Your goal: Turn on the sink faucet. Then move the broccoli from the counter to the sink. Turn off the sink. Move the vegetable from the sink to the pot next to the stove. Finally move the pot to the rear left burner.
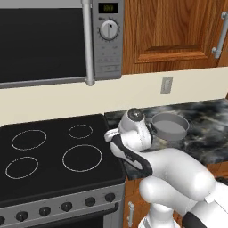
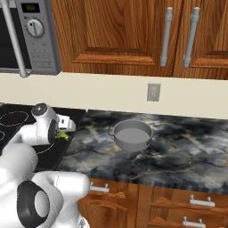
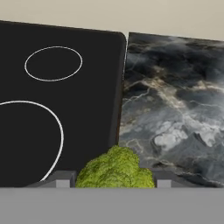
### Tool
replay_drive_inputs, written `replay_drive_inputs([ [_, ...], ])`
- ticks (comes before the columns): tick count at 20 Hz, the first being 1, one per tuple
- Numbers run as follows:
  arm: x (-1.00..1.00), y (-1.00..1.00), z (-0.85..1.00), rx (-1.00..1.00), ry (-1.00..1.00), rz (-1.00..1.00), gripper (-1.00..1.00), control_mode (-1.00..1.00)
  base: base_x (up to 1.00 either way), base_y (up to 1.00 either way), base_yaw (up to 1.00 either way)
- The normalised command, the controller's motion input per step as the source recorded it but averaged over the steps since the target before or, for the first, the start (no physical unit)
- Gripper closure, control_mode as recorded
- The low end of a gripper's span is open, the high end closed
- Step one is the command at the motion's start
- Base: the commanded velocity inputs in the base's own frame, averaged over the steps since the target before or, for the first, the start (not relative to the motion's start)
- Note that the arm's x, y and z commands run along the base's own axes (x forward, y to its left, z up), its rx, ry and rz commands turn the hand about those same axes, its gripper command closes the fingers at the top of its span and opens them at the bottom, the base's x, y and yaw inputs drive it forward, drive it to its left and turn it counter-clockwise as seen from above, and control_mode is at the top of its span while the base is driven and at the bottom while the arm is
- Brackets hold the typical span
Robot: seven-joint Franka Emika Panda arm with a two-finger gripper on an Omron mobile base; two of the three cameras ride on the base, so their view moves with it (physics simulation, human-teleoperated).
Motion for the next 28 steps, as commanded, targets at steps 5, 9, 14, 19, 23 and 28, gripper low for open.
replay_drive_inputs([
  [5,0.0,-0.5,0.22,0.01,-0.03,-0.03,1.0,-1.0,0.0,0.0,0.0],
  [9,0.0,-0.49,0.15,0.01,0.0,-0.04,1.0,-1.0,0.0,0.0,0.0],
  [14,0.0,-0.6,0.11,0.0,0.0,-0.04,1.0,-1.0,0.0,0.0,0.0],
  [19,0.0,-0.69,0.1,0.01,0.0,-0.03,1.0,-1.0,0.0,0.0,0.0],
  [23,0.0,-0.74,0.08,0.01,0.0,-0.02,1.0,-1.0,0.0,0.0,0.0],
  [28,0.0,-0.73,0.07,0.02,0.0,-0.01,1.0,-1.0,0.0,0.0,0.0],
])
